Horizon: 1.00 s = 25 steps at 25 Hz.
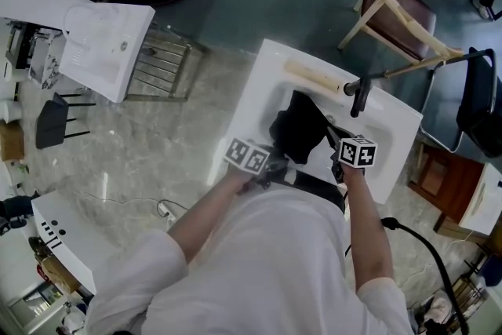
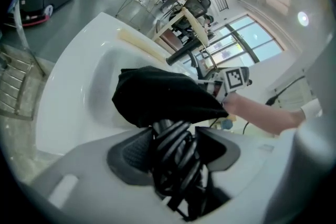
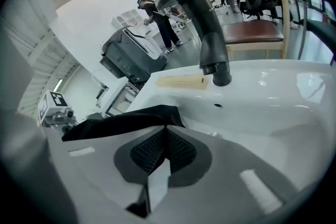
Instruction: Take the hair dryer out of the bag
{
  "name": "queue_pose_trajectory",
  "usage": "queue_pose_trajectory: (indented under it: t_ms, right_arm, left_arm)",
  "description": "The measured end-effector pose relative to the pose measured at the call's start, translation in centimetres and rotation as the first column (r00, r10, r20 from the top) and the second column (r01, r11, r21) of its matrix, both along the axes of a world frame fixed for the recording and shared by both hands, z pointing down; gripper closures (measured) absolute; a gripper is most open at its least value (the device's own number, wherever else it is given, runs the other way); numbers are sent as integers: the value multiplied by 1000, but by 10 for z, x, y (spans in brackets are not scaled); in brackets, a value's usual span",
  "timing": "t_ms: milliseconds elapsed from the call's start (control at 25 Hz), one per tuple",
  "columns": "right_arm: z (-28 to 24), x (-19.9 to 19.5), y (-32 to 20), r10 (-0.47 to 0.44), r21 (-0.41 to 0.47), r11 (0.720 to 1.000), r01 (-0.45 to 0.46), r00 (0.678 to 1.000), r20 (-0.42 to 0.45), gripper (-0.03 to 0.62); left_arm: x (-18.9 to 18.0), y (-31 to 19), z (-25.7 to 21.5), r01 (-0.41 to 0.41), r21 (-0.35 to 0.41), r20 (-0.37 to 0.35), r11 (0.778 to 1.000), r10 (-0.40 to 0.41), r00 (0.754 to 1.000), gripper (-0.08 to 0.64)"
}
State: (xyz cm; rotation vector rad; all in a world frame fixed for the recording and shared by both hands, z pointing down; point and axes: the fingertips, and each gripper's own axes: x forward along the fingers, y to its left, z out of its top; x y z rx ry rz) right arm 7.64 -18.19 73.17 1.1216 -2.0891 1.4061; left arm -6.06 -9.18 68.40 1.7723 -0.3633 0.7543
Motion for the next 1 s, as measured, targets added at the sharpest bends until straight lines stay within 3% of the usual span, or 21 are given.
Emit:
queue_pose_trajectory:
  t_ms: [480, 1000]
  right_arm:
    - [27, 8, 22, -2, -74, 997, -9, 990, -144, 581]
    - [22, 4, 54, -10, -72, 997, -4, 980, -199, 581]
  left_arm:
    - [-26, 14, -32, 2, 58, -78, 998, 3, 997, 314]
    - [-55, 15, -64, 92, 166, -115, 982, -73, 991, 314]
